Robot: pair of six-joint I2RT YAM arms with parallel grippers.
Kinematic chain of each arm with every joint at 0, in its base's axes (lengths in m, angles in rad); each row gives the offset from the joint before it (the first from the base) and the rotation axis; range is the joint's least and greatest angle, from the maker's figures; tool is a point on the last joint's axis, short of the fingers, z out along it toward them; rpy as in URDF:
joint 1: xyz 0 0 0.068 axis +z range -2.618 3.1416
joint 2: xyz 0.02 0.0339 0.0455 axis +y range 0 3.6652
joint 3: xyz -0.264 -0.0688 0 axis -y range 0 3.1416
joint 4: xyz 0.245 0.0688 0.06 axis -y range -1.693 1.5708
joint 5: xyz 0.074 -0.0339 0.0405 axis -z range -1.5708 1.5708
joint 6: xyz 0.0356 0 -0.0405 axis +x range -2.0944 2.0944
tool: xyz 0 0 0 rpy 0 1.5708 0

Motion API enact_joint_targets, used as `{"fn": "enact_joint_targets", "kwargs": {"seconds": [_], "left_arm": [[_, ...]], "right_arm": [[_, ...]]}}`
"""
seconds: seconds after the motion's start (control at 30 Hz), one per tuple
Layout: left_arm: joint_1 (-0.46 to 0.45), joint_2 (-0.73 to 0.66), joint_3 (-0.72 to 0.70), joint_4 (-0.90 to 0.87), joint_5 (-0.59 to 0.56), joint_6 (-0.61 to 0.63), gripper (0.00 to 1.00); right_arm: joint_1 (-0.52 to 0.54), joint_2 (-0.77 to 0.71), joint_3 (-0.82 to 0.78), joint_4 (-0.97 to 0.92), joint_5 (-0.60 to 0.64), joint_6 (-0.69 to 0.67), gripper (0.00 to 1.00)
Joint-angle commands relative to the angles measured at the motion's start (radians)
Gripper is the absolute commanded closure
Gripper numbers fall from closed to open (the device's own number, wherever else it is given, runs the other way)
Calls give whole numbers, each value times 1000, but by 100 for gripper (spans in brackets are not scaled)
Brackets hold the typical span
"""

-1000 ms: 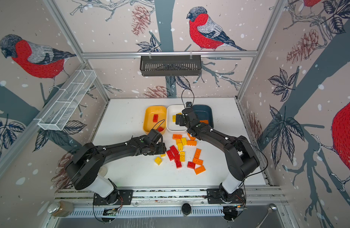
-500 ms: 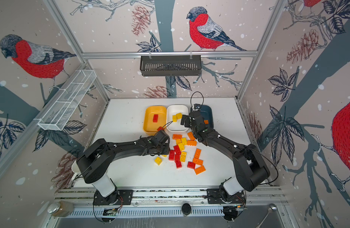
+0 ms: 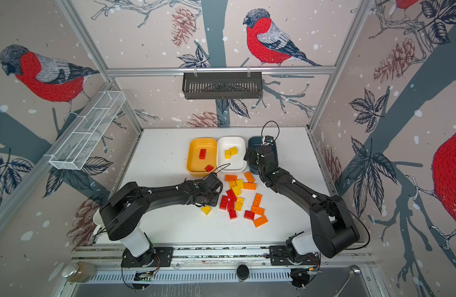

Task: Sort the legos into containers by color
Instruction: Pick up the lego from the center of the table.

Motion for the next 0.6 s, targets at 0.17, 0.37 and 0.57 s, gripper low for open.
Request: {"fn": "enact_joint_targets", "kwargs": {"seconds": [0.17, 0.37, 0.57], "left_arm": [[-29, 29, 2, -138, 23, 124, 61], [-24, 9, 17, -127, 9, 124, 68], [8, -7, 28, -103, 21, 124, 76]], "right_arm": [[-8, -7, -6, 28, -3, 23, 1], [-12, -7, 2, 20, -8, 18, 1], [-17, -22, -1, 3, 4, 12, 1]]}}
